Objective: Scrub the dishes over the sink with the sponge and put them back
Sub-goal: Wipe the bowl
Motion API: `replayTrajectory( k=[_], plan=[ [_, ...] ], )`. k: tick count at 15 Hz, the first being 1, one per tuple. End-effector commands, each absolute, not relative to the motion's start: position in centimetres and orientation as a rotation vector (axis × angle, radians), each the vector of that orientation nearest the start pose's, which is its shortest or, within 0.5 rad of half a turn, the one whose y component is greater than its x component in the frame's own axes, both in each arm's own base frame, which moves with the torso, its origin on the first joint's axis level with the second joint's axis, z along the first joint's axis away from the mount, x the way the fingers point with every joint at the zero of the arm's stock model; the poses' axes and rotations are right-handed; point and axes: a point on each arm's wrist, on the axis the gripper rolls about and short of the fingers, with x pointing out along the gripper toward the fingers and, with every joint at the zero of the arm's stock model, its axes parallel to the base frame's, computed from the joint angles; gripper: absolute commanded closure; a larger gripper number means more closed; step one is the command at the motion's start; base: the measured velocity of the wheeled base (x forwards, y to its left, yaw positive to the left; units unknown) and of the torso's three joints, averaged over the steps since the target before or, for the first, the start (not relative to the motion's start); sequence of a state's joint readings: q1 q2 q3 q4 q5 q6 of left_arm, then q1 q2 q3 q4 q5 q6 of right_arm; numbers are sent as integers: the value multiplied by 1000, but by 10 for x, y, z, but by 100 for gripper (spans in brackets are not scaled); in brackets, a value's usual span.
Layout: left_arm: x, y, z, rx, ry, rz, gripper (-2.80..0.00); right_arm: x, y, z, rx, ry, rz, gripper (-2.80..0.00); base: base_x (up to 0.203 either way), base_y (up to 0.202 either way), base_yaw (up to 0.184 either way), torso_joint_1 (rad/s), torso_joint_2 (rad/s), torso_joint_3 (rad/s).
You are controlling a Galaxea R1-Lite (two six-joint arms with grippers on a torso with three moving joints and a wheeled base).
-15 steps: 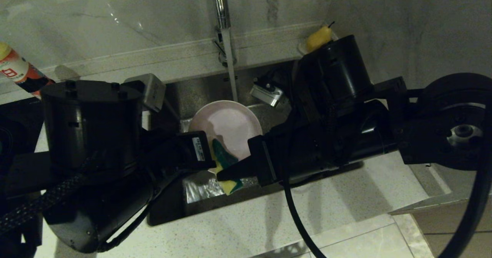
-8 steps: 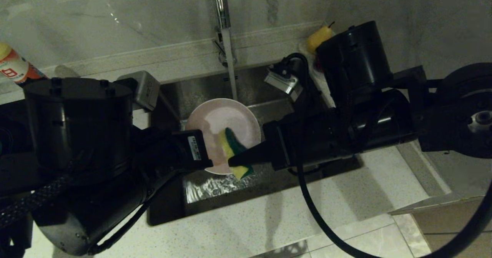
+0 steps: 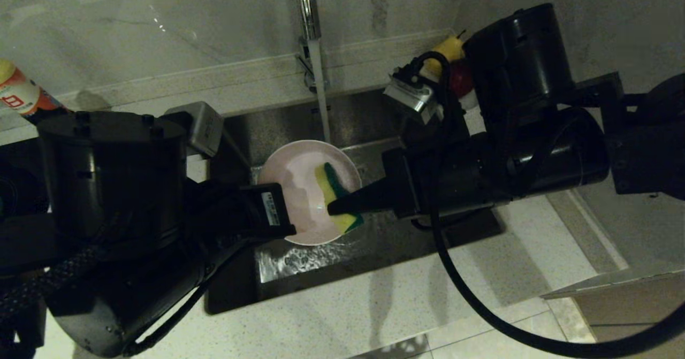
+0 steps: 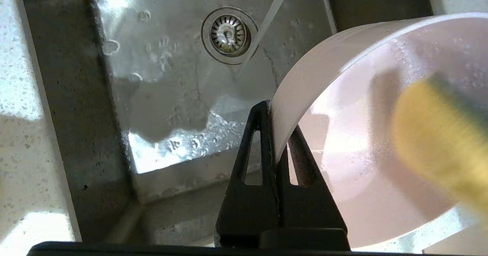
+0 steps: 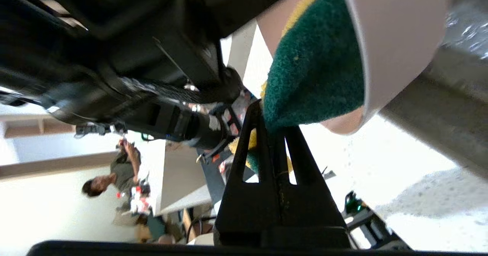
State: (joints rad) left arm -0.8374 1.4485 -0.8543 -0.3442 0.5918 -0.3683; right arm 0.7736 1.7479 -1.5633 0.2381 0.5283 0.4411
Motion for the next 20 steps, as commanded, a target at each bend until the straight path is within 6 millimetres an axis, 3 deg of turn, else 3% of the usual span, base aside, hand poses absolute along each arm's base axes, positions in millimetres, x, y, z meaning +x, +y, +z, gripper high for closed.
replayTrajectory(
  k=[1, 6, 13, 16, 20],
  plan=[
    [173, -174, 234, -197, 236, -201, 0, 226, 236, 308, 322, 686, 1161, 0, 0, 0, 0, 0, 0, 0],
    [172, -172, 231, -189, 245, -203, 0, 231, 245, 315, 320, 660, 1176, 0, 0, 0, 0, 0, 0, 0],
    [170, -170, 237, -201, 225, -209, 0, 226, 271, 298, 292, 728, 1215, 0, 0, 0, 0, 0, 0, 0],
    [170, -170, 237, -203, 226, -207, 0, 218, 270, 299, 284, 736, 1228, 0, 0, 0, 0, 0, 0, 0],
    [171, -170, 240, -219, 219, -206, 0, 215, 266, 286, 270, 776, 1186, 0, 0, 0, 0, 0, 0, 0]
  ],
)
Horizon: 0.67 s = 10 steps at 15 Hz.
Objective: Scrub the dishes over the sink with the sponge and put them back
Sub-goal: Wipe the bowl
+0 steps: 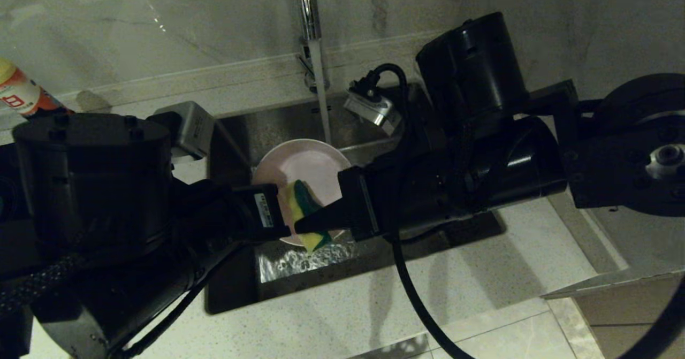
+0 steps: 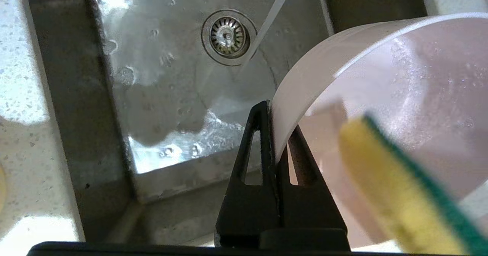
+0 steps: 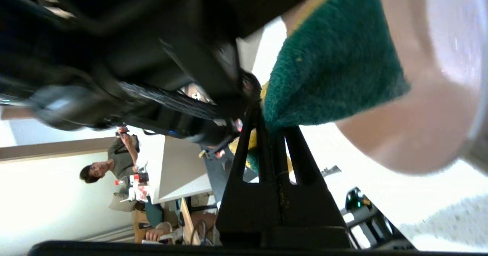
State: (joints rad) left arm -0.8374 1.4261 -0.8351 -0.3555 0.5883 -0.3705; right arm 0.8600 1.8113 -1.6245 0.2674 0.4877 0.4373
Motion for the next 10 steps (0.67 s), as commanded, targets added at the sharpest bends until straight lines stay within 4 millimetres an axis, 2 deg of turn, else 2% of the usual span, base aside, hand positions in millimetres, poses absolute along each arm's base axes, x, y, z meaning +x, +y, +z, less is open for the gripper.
replayTrajectory(
  k=[1, 10],
  plan=[
    [171, -171, 241, -222, 216, -207, 0, 212, 262, 285, 264, 780, 1184, 0, 0, 0, 0, 0, 0, 0],
    [167, -166, 246, -225, 202, -208, 0, 215, 241, 300, 289, 723, 1147, 0, 0, 0, 0, 0, 0, 0]
  ],
)
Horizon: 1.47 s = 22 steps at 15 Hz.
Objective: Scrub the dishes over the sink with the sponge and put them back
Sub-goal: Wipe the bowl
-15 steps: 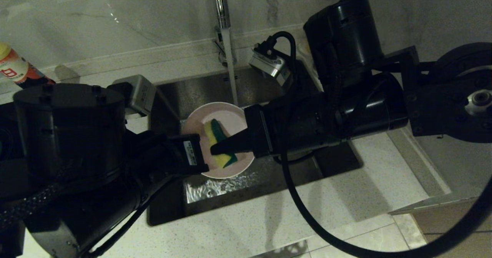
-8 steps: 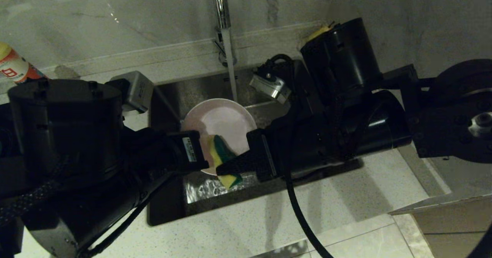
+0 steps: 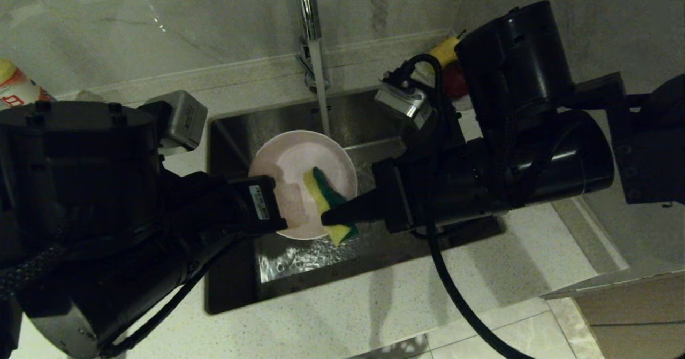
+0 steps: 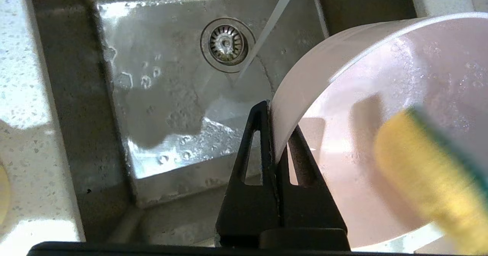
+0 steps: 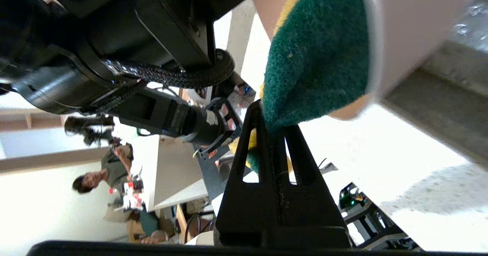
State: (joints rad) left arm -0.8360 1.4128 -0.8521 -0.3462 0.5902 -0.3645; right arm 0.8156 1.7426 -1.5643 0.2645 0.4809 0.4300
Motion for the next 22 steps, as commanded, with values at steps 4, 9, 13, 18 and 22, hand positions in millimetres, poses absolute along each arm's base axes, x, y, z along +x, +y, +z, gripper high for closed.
replayTrajectory(
  k=[4, 9, 13, 18, 22],
  plan=[
    [167, -166, 243, -220, 208, -209, 0, 223, 242, 307, 298, 670, 1136, 0, 0, 0, 0, 0, 0, 0],
    [166, -165, 240, -213, 217, -210, 0, 231, 253, 314, 278, 624, 1157, 0, 0, 0, 0, 0, 0, 0],
    [165, -164, 240, -213, 214, -209, 0, 222, 271, 311, 261, 639, 1207, 0, 0, 0, 0, 0, 0, 0],
    [165, -163, 241, -217, 212, -210, 0, 207, 285, 302, 233, 699, 1242, 0, 0, 0, 0, 0, 0, 0],
    [165, -162, 241, -225, 211, -205, 0, 203, 278, 283, 212, 773, 1209, 0, 0, 0, 0, 0, 0, 0]
  ],
)
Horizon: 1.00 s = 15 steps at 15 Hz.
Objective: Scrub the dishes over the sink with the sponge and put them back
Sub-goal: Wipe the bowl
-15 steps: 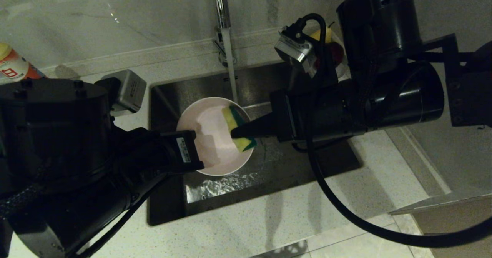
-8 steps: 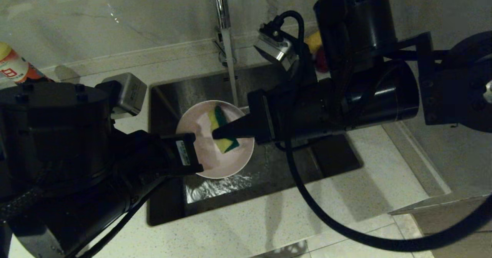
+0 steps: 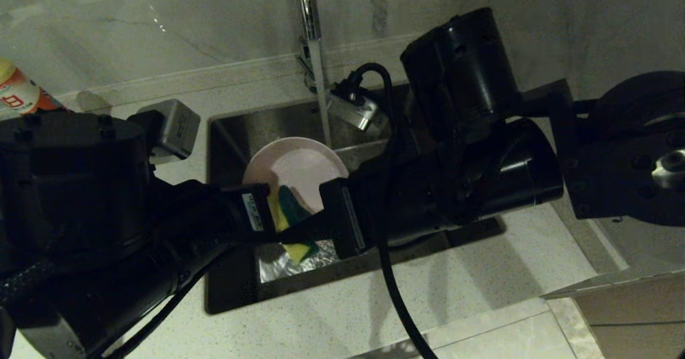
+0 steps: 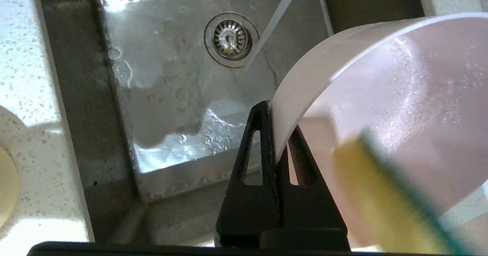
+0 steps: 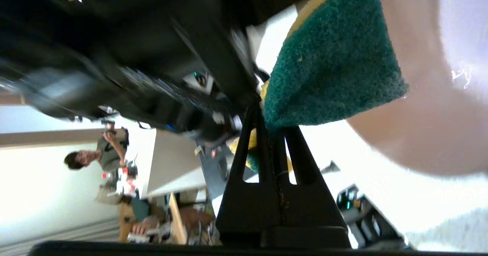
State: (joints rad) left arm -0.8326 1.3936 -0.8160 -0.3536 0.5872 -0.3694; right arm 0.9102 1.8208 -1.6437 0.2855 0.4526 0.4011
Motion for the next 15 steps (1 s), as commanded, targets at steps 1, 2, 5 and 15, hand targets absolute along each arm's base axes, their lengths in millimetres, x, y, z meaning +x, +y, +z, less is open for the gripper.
replayTrajectory(
  k=[1, 2, 5, 15],
  plan=[
    [165, -162, 240, -224, 214, -205, 0, 202, 275, 281, 210, 779, 1205, 0, 0, 0, 0, 0, 0, 0],
    [165, -162, 238, -219, 219, -203, 0, 203, 273, 281, 212, 780, 1198, 0, 0, 0, 0, 0, 0, 0],
    [164, -161, 236, -214, 224, -200, 0, 209, 261, 287, 229, 760, 1169, 0, 0, 0, 0, 0, 0, 0],
    [170, -161, 227, -195, 249, -179, 0, 205, 221, 327, 261, 602, 1150, 0, 0, 0, 0, 0, 0, 0]
  ],
)
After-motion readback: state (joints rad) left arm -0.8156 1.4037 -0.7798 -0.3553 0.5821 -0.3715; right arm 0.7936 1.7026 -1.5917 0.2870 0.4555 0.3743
